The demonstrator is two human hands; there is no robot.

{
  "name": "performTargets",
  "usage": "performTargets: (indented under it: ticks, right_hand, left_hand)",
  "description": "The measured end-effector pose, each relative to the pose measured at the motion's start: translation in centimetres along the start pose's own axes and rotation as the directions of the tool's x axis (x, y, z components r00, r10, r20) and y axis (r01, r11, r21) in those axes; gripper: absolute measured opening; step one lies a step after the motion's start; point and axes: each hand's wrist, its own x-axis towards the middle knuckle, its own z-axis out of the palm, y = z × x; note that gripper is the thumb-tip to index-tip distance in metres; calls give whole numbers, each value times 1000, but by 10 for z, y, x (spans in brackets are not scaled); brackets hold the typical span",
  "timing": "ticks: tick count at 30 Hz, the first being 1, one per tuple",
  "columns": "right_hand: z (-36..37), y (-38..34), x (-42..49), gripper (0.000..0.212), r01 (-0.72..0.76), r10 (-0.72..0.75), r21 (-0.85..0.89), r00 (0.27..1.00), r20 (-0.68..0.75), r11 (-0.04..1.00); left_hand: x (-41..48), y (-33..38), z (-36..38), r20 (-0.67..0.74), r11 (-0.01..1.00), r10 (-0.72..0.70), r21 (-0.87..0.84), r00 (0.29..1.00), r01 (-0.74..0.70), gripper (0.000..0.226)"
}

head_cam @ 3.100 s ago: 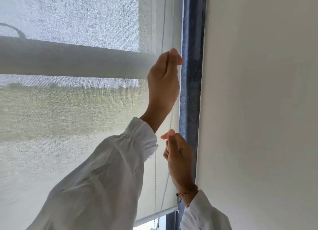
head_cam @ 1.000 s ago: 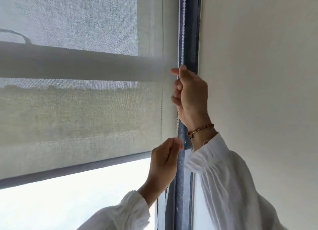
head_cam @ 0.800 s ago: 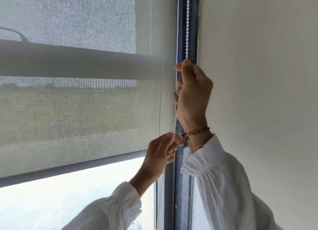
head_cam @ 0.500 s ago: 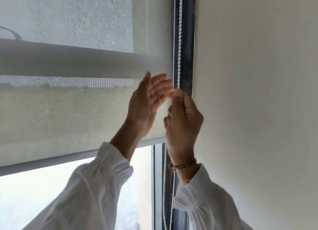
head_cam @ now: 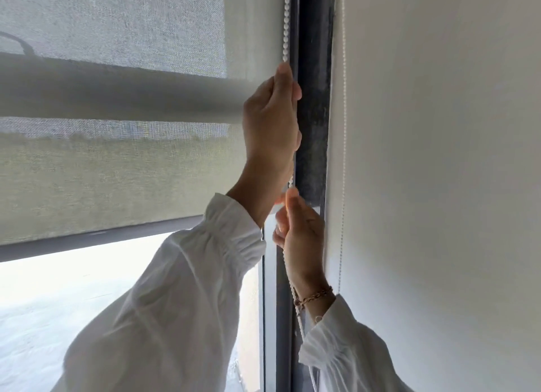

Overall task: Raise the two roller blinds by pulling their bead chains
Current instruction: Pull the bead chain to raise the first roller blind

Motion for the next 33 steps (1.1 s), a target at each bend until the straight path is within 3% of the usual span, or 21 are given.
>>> performTargets:
  ticks: [4, 8, 14, 19, 23, 26, 29, 33]
  right_hand:
    - [-4, -23, 25, 49, -112, 113, -16, 986, 121, 994]
    - [-5, -54, 53, 58, -95, 79, 86, 980, 182, 992]
    - [11, -98, 82, 19, -41, 22, 130, 989, 146, 991]
    - [24, -86, 82, 19, 99, -96, 84, 995, -39, 992]
    - [25, -86, 75, 19, 262, -249, 116, 961, -116, 958]
    - [24, -92, 70, 19, 323, -309, 112, 943, -124, 940]
    - [24, -88, 58, 18, 339, -325, 129, 938, -120, 932]
    - [22, -65, 39, 18, 379, -375, 17, 920, -117, 925]
  left_hand:
    - [-6, -9, -1, -6, 990, 95, 103, 995, -94, 43]
    - [-28, -31, -11, 12, 983, 105, 153, 994, -106, 40]
    - [-85, -80, -42, 7, 966, -115, 233, 993, 110, 39]
    - [-98, -95, -58, 78, 926, -93, 374, 993, 57, 40]
    - [-91, -86, -55, 188, 957, -277, 142, 942, 253, 38]
    - [-79, -80, -57, 175, 945, -321, 124, 931, 302, 43]
    - [-56, -61, -54, 153, 959, -284, 47, 947, 280, 51]
    - [-28, -27, -37, 219, 977, -201, -32, 955, 213, 53]
